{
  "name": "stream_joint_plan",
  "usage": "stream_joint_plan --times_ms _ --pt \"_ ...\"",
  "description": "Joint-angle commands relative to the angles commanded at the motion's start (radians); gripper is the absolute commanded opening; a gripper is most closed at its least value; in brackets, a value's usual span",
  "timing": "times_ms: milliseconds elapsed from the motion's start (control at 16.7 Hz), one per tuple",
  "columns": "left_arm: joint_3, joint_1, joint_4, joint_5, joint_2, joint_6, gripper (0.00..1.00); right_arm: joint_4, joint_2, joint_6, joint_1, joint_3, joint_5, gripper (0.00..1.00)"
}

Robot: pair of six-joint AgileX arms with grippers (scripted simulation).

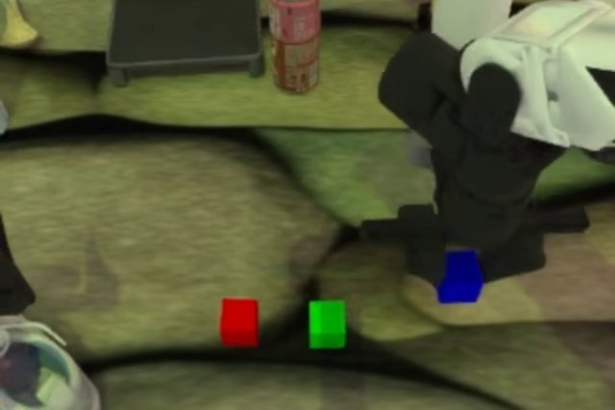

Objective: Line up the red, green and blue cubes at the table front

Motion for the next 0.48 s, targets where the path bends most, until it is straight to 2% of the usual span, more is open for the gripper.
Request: stream_joint_plan --times_ms 180,480 --pt "0.0 0.0 0.0 0.0 0.0 0.0 1.0 0.009 -0.032 0.069 0.034 -0.022 0.003 0.0" --pt "0.0 0.0 0.0 0.0 0.0 0.0 1.0 0.012 -0.028 0.072 0.03 -0.022 0.002 0.0"
